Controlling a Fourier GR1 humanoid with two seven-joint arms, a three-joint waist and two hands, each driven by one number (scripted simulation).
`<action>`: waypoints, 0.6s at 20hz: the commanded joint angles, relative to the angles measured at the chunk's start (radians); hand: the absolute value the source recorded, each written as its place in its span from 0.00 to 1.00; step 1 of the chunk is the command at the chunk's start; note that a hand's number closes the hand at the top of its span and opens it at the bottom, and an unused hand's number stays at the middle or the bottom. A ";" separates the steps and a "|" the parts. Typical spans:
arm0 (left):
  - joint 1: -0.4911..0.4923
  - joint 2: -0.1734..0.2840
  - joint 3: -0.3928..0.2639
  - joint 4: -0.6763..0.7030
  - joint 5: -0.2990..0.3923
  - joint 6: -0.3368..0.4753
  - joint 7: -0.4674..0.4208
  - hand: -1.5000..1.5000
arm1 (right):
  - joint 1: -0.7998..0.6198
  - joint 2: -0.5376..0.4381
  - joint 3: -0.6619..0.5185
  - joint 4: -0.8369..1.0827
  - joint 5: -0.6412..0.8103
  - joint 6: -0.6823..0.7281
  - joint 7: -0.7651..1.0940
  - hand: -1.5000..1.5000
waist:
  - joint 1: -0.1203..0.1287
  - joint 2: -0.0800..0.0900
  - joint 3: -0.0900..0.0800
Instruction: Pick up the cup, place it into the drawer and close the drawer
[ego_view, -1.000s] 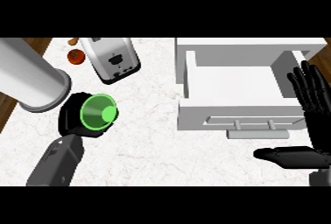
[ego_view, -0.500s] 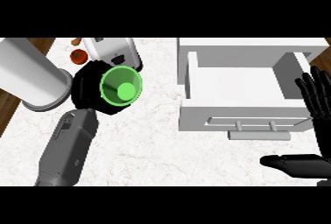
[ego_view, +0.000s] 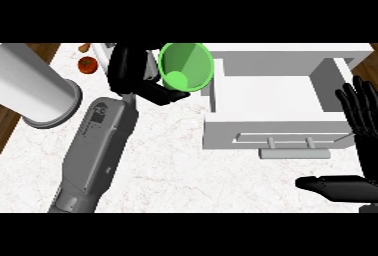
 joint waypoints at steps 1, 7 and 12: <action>-0.061 -0.009 -0.082 -0.039 -0.009 0.092 0.109 1.00 | 0.020 -0.038 -0.055 -0.014 -0.051 0.039 -0.001 0.00 | -0.005 0.001 0.000; -0.307 -0.009 -0.078 0.189 0.032 0.208 0.135 1.00 | -0.059 -0.015 -0.008 0.028 -0.009 0.008 0.031 0.00 | -0.016 0.008 0.000; -0.430 -0.009 -0.183 0.309 0.160 0.316 0.173 1.00 | -0.122 -0.038 -0.026 0.063 -0.034 0.020 0.060 0.00 | -0.033 0.010 0.000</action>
